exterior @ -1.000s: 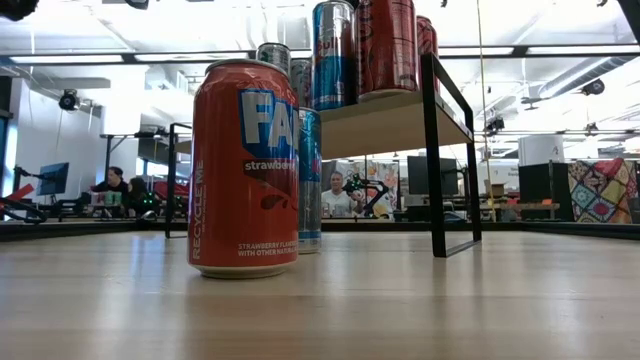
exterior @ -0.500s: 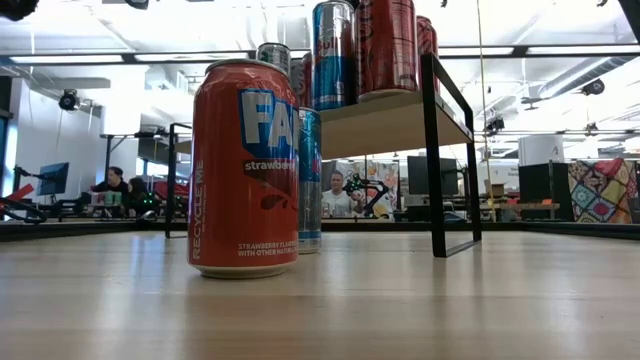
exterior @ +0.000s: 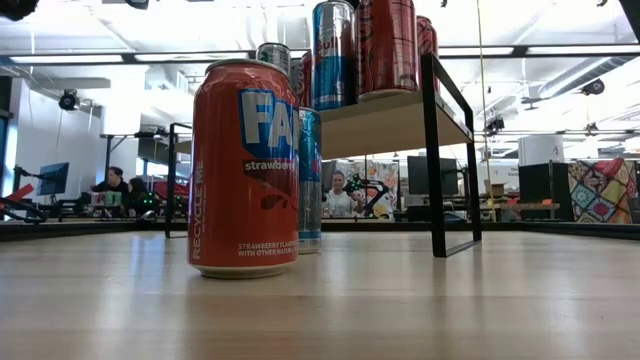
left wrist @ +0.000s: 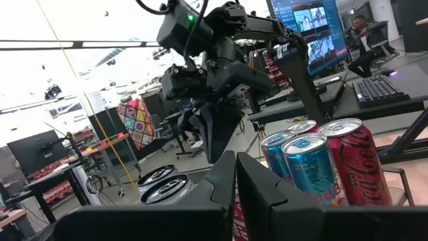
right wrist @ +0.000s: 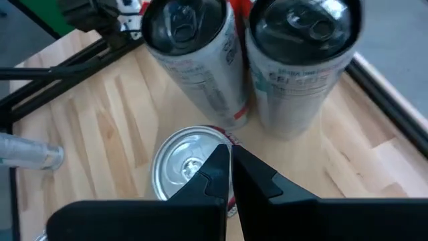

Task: Place canned beverage on shelf
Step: Adjust the red/white soda can on the shelf

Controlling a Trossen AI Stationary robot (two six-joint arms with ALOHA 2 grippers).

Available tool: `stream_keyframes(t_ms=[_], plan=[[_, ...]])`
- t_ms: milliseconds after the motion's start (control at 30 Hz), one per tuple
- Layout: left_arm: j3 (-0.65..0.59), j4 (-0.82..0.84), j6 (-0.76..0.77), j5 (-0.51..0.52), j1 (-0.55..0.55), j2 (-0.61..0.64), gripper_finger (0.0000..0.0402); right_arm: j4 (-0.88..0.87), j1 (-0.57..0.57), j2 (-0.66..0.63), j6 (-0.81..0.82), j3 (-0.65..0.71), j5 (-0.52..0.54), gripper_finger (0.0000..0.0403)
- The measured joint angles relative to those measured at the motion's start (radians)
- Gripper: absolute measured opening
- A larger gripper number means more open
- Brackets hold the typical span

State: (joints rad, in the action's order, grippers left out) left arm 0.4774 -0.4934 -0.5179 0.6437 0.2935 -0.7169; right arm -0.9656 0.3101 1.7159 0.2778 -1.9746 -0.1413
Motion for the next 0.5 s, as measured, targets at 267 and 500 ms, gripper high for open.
stream_keyframes(t_ms=[267, 500], plan=[[0.000, 0.000, 0.000, 0.000, 0.000, 0.000, 0.0000, -0.024, 0.000, -0.001, 0.002, -0.004, 0.093, 0.0009], [0.000, 0.000, 0.000, 0.000, 0.000, 0.000, 0.0000, -0.076, -0.001, -0.001, 0.052, -0.004, 0.160, 0.0009]])
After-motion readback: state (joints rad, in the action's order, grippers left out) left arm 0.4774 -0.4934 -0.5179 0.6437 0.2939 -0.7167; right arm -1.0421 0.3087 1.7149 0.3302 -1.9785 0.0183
